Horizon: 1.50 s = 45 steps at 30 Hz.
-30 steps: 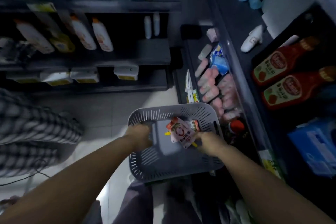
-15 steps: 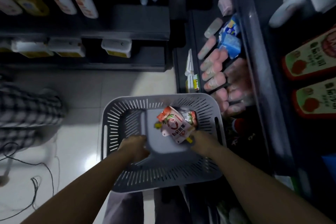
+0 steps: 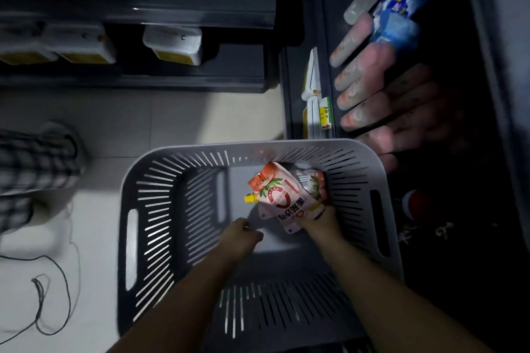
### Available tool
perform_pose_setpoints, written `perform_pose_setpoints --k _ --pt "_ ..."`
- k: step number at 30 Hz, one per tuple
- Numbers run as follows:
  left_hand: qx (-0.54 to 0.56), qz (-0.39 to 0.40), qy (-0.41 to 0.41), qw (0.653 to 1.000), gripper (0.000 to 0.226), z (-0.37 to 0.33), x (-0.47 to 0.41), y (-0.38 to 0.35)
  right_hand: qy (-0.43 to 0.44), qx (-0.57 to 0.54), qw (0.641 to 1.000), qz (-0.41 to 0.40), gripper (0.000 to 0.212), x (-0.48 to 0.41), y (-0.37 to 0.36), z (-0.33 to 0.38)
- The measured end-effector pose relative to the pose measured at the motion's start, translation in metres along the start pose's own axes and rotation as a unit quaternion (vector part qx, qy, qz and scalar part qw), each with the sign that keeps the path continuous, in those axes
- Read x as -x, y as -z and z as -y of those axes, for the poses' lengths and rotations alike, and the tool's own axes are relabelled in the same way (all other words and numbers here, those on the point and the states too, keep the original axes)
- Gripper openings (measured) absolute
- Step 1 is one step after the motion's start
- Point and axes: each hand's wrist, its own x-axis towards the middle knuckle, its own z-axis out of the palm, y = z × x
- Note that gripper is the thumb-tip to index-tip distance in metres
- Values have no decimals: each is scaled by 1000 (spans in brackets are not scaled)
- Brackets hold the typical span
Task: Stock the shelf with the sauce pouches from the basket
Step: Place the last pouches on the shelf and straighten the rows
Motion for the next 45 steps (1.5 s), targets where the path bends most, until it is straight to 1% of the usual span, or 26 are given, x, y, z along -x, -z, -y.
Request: perform_pose_setpoints --k 2,4,7,9,11,12,13,16,18,20,22,23,24,26,28,30,32,33,34,35,36,38,40,42,44,45 --pt "84 13 35 996 32 -1 -6 -2 -45 -85 995 -8 49 -6 -7 -9" --pt "147 32 55 987 37 -1 -10 -3 -55 -140 988 -30 38 -8 -11 -12" --pt "214 31 47 975 49 -4 -9 -5 -57 -164 985 -11 26 -7 -11 -13" --pt "200 10 14 980 66 -4 -5 -8 -43 -144 988 32 23 -1 -8 -13" --pt "75 -42 -67 994 88 0 -4 -7 2 -109 992 57 22 2 -2 -14" --pt "-19 -72 -124 990 96 0 -2 -5 31 -85 994 64 23 4 2 -13" --pt "-119 -104 -187 970 102 -1 -1 -3 63 -51 994 72 23 6 6 -10" --pt "-326 -157 -337 869 107 -6 -7 2 165 51 973 152 25 18 23 8" --pt "-389 -153 -361 834 103 -14 -8 6 226 131 943 208 20 26 35 26" --pt "-425 -182 -414 784 103 -16 -15 9 297 259 886 246 12 33 46 45" --pt "-419 -177 -459 763 102 -17 -20 15 347 404 802 269 21 38 50 62" --pt "-406 -151 -484 760 97 -15 -24 16 361 453 768 274 23 39 48 68" --pt "-385 -89 -487 779 90 -15 -23 17 372 478 746 279 24 41 46 72" --pt "-286 47 -421 859 62 -21 -12 17 391 467 738 292 17 42 40 70" --pt "-189 143 -280 930 39 -15 -9 11 385 394 777 305 17 44 36 65" --pt "-116 147 -192 963 31 0 -12 11 328 255 853 317 23 44 33 60" --pt "-36 154 -139 978 37 18 -15 16 303 116 910 257 21 37 28 57" --pt "18 154 -108 982 41 27 -17 19 332 110 917 192 18 29 24 55" --pt "84 146 -70 983 37 34 -15 23 365 153 909 126 16 20 19 54" --pt "159 132 -33 978 29 39 -14 27 390 230 889 71 19 12 13 53" --pt "232 120 3 965 23 44 -14 31 401 328 854 49 28 5 7 52" --pt "331 121 50 934 34 47 -13 38 388 509 766 50 46 -5 -7 43" --pt "374 123 64 917 49 46 -12 45 416 613 671 -7 47 -12 -19 28" --pt "399 117 70 907 49 45 -10 48 399 671 623 -55 45 -20 -28 12" --pt "438 126 82 886 41 44 -7 47 378 704 599 -53 49 -29 -35 1" --pt "455 135 86 876 37 43 -5 46 403 704 581 -65 49 -37 -35 -5"
